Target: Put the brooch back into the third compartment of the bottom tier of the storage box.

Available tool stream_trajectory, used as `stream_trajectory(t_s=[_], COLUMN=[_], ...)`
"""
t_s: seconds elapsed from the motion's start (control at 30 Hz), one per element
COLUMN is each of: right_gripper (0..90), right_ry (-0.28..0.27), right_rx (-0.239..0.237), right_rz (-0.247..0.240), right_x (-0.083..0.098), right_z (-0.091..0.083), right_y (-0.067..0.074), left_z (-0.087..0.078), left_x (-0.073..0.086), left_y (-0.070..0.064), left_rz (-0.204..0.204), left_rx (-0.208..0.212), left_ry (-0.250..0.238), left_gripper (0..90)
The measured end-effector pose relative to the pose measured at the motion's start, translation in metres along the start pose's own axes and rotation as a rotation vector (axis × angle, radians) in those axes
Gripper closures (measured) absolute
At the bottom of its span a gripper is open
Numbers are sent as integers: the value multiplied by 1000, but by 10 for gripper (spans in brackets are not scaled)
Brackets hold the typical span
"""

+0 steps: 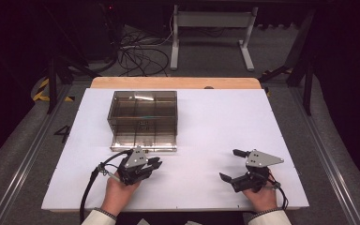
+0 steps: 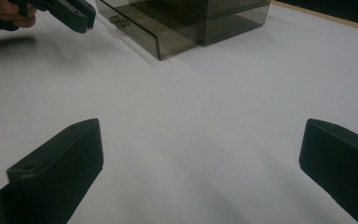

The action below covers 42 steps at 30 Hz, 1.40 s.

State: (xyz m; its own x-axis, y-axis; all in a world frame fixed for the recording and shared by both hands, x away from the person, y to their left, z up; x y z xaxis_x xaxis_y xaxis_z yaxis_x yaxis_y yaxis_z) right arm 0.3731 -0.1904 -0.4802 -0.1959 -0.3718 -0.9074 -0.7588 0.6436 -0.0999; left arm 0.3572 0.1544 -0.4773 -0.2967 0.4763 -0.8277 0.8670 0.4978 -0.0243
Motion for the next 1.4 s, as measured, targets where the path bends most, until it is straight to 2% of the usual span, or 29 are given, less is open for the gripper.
stream_trajectory(t_s=[0.03,0.43,0.73,0.83,0.87,1.13,1.3,1.33,1.4], right_gripper=[7,7,7,7,7,7,7,7,7], right_ry=[0,-1,-1,-1,-1,-1,-1,-1,-1], right_rx=[0,-1,-2,-2,-3,-3,-4,-4,-3], right_rz=[0,-1,-2,-1,-2,-2,-1,-2,-2], right_x=[0,0,0,0,0,0,0,0,0], right_z=[0,0,0,0,0,0,0,0,0], right_y=[0,0,0,0,0,0,0,0,0], left_z=[-3,-18,-21,-22,-23,-26,-26,-25,-25], left_x=[-2,-9,-10,-10,-11,-12,-15,-18,-22], left_y=[0,-3,-3,-3,-3,-2,-2,-2,-2], left_rz=[1,-4,-7,-8,-20,-32,-32,-23,-15], left_rx=[1,16,14,16,30,37,37,17,12], left_ry=[-21,-139,-160,-173,-188,-226,-227,-207,-202], left_gripper=[790,790,790,790,790,791,790,790,789])
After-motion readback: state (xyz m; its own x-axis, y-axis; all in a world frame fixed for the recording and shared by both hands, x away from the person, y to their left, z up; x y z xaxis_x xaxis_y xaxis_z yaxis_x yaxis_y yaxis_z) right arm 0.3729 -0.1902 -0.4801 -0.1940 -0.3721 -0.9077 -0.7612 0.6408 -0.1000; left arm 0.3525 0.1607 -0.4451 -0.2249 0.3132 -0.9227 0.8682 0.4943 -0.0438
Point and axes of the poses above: each handheld gripper's, and its own axes: z roughly forward along the jaws, x roughly out of its underside, y roughly to its left, the point moved 4 cm from there along z, roughly forward along the jaws, and after that the axes turned 8 degrees about x, right-handed, at the moved point
